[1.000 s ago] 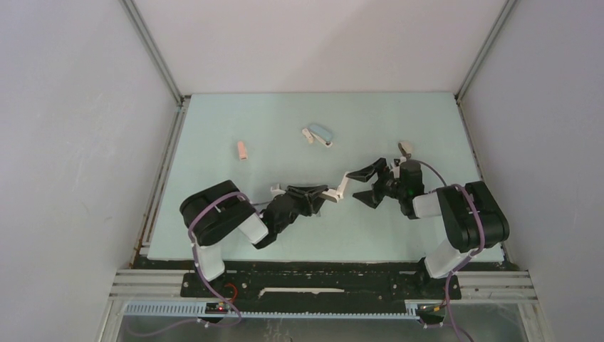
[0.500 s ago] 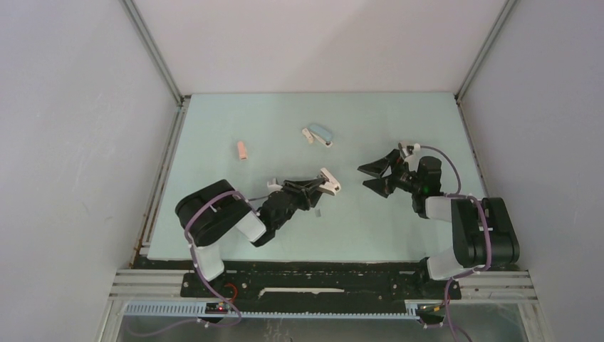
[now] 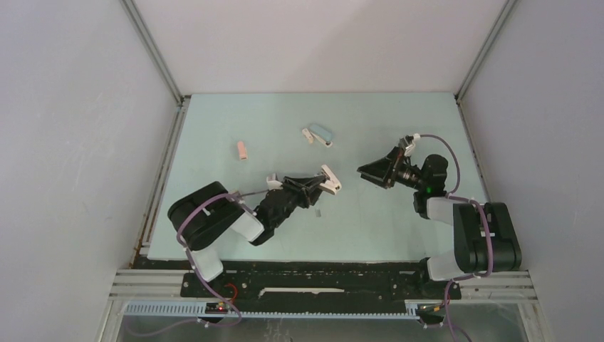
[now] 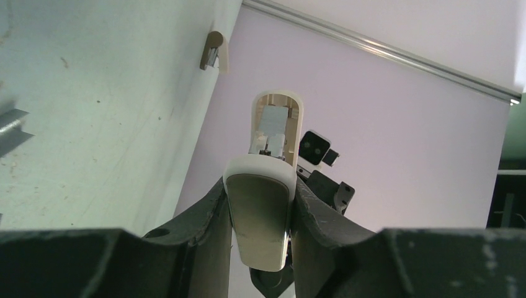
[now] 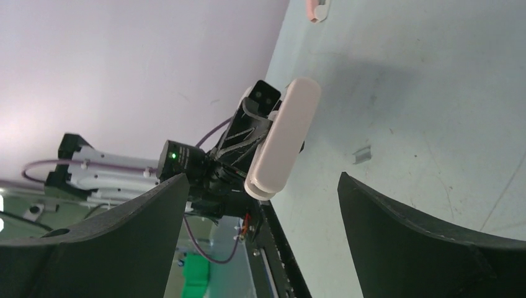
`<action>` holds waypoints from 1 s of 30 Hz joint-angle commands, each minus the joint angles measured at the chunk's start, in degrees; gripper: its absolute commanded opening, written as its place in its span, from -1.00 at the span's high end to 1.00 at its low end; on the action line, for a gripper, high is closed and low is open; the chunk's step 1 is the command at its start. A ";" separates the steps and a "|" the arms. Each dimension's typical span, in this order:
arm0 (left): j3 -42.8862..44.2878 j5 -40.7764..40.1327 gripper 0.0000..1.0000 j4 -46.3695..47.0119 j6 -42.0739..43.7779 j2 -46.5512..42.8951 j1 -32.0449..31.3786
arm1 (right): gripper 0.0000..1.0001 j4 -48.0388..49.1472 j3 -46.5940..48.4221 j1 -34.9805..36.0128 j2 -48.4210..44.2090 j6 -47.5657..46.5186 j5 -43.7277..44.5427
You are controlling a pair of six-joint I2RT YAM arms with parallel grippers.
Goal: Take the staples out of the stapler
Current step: Unload the staple at the center of the board.
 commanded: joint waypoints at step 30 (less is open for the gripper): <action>-1.27 38.79 1.00 -29.32 49.06 -29.51 13.78 | -0.99 -63.22 13.03 28.74 -25.29 -135.45 24.14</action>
